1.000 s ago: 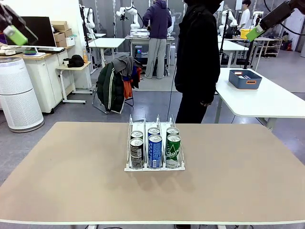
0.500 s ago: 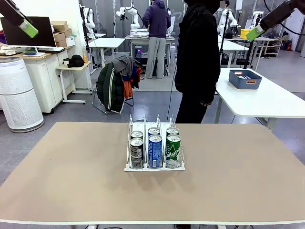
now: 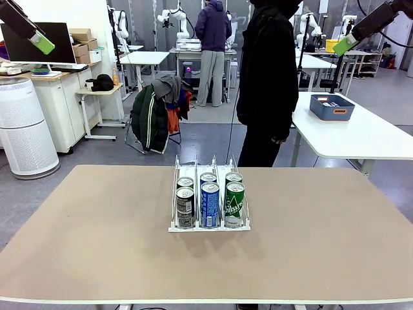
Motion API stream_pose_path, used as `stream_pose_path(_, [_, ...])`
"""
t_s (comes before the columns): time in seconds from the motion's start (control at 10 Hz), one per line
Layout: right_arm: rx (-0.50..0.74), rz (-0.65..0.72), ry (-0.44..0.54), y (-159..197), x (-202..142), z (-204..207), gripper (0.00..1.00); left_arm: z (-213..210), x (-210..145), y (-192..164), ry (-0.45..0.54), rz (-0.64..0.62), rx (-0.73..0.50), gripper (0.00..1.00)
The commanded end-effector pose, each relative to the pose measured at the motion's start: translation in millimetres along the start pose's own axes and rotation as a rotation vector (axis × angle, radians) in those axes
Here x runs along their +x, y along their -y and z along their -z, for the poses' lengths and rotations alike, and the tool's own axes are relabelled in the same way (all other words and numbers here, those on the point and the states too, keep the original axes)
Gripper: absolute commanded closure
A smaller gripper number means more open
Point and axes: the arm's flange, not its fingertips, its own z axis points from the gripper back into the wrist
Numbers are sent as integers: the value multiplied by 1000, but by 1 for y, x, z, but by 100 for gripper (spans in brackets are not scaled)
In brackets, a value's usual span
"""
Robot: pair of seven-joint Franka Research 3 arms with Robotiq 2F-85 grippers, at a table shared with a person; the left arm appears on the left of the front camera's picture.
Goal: Fill the beverage cans into the dispenser.
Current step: Pick up the Ionic drink handed by the human.
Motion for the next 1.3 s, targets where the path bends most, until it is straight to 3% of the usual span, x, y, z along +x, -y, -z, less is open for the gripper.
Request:
stream_pose_path(0.0, [1,1,0,-1,0,0,0,-1,0,-4,-15,7,-10,0])
stream_pose_path(0.6, [1,1,0,-1,0,0,0,1,1,-2,-1,1,-3,0])
stream_pose_path(1.2, [1,1,0,-1,0,0,0,-4,9,21,88,-121,-31,0])
